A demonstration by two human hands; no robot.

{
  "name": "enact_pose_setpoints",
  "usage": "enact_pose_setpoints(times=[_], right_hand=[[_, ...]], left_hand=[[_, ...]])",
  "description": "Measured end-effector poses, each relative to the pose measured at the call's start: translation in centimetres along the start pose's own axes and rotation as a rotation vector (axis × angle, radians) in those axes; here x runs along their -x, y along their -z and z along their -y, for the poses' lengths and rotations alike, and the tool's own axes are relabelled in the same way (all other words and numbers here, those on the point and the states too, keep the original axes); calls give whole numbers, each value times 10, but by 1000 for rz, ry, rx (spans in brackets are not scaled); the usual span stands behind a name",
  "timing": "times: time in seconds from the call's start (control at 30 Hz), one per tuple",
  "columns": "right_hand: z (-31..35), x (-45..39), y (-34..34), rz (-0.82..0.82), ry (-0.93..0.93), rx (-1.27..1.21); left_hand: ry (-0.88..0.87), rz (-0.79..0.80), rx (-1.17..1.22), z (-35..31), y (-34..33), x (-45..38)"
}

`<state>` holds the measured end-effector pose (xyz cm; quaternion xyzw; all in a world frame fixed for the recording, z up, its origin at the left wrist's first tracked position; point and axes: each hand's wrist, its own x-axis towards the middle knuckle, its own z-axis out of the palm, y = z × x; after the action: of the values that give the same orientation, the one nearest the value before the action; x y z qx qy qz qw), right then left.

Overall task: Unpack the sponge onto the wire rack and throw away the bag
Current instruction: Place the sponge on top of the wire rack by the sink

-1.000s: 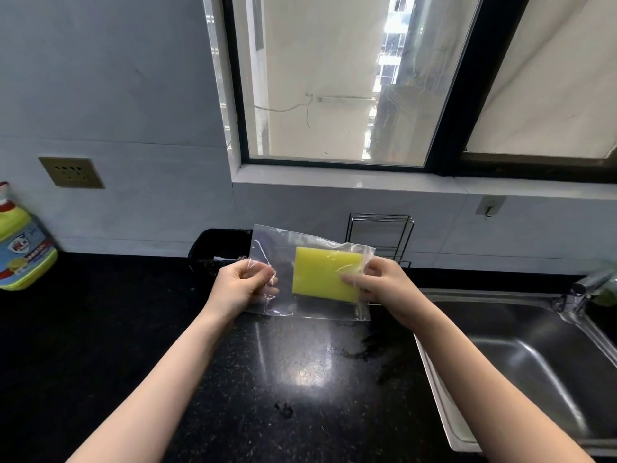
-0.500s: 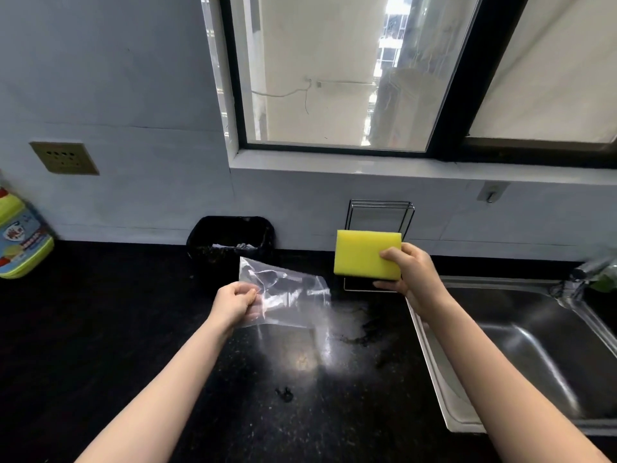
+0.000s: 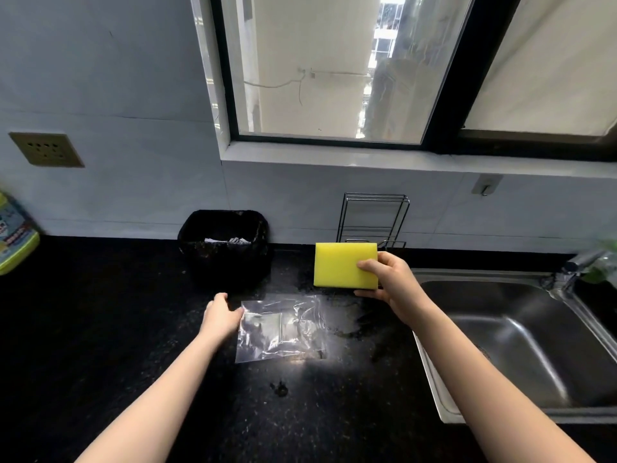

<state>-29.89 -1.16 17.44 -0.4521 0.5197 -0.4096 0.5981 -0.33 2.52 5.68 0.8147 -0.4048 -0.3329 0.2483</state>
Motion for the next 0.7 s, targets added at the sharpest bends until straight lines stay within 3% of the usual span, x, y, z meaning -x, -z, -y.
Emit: enact_pose_setpoints(times=[0.17, 0.33, 0.53, 0.7], right_hand=[[0, 2, -5, 0, 14, 78], [6, 3, -12, 64, 10, 19], [12, 3, -16, 80, 16, -60], [17, 1, -10, 47, 23, -108]], left_hand=[[-273, 143, 135, -43, 10, 24], [-438, 299, 414, -93, 25, 56], [-751, 259, 159, -119, 28, 71], [-800, 202, 155, -143, 15, 67]])
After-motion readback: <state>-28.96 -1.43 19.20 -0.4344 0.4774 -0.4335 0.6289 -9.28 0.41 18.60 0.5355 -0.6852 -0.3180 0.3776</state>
